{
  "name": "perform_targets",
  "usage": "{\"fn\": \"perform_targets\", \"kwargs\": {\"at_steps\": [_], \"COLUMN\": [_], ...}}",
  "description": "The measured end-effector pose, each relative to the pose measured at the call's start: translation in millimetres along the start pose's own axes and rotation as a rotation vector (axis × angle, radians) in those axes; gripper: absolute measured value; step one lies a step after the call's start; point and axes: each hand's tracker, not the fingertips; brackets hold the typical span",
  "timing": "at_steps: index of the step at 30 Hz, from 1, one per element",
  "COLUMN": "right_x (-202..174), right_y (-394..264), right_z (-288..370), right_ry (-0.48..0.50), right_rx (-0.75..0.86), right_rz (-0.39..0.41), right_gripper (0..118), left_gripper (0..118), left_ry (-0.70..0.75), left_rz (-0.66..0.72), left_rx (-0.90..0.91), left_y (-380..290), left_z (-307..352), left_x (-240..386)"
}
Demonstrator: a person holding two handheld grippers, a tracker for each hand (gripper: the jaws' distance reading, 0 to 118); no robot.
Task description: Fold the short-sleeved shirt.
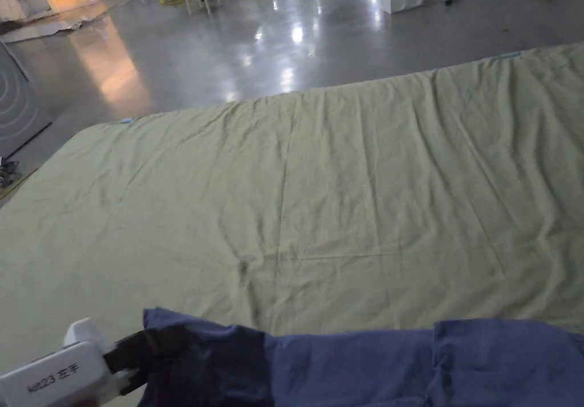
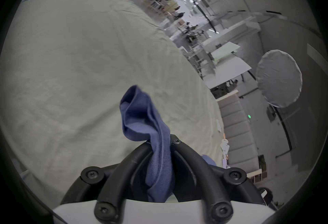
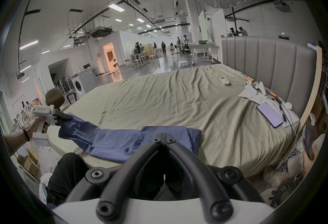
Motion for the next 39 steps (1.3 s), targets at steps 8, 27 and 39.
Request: {"fn": "perform_targets", "kwargs": {"at_steps": [8,27,39], "right_x": [6.9,24.2,28.2], "right_y": [-6.4,-16.2,-7.5], "right_z": [17.1,27.5,32.1], "right_ry": [-0.025,-0.021,-0.046], "right_rx": [0.01,-0.024,-0.024], "right_rz": [0.022,-0.053,-0.008], "right_gripper": [0,0,0], "left_gripper": [9,75,7], "left_ry": [-0.071,0.021,-0.043], "left_rz": [-0.13,0.115,0.17], "left_rx": [-0.235,-0.111,-0.365], "left_y": [-65.0,-76.2,-188.2], "left_z": [-135.9,-156.3,-213.9], "left_x": [66.3,62.6,85.1]}}
